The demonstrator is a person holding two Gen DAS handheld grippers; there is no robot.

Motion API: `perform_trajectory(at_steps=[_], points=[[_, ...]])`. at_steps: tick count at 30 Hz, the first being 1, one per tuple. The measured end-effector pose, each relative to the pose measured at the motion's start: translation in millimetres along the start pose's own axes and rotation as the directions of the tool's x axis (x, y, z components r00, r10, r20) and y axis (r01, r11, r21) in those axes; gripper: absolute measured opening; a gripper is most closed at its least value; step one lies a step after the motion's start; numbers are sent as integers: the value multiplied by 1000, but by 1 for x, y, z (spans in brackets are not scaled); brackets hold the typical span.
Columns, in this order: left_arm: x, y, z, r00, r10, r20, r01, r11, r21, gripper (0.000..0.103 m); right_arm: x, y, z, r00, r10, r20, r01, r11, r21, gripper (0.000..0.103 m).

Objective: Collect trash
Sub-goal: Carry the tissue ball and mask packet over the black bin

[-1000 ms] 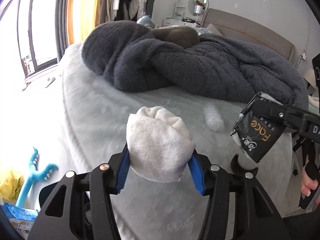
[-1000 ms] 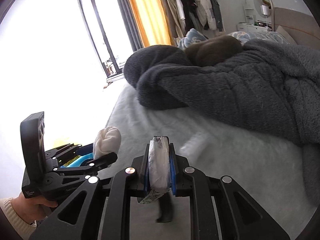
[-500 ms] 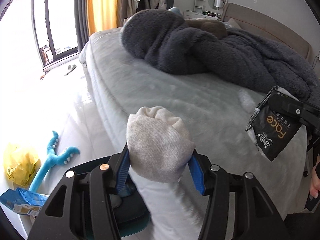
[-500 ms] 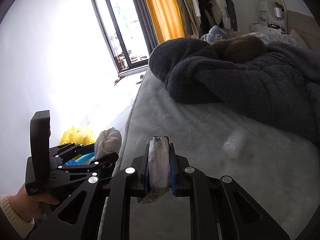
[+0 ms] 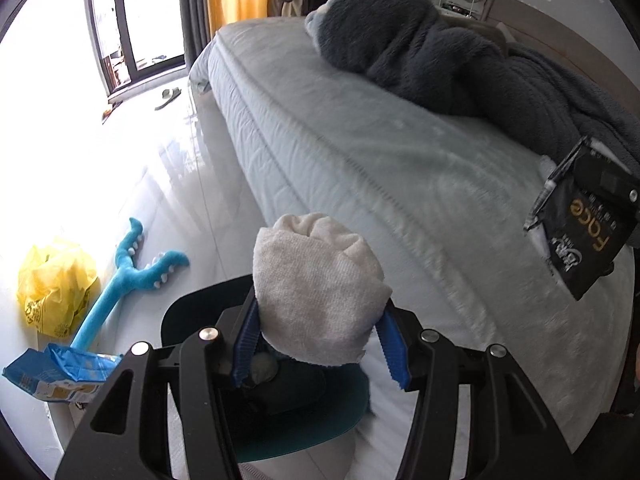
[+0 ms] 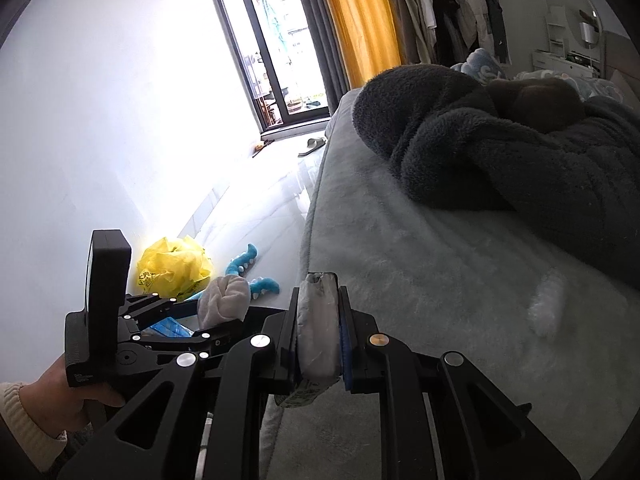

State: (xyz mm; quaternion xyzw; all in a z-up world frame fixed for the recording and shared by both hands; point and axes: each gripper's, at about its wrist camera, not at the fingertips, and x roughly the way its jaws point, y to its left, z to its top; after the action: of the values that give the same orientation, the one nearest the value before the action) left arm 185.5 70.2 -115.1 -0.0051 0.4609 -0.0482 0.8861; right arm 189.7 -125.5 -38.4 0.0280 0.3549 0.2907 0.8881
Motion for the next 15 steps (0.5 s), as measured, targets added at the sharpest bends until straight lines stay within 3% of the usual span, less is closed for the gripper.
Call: perform_trajectory(at_steps=[15], points=[[22,62,-41,986,13,-165,-23,998,-63,57,54,70,9,995,94,-38,-96,994,-56,16]])
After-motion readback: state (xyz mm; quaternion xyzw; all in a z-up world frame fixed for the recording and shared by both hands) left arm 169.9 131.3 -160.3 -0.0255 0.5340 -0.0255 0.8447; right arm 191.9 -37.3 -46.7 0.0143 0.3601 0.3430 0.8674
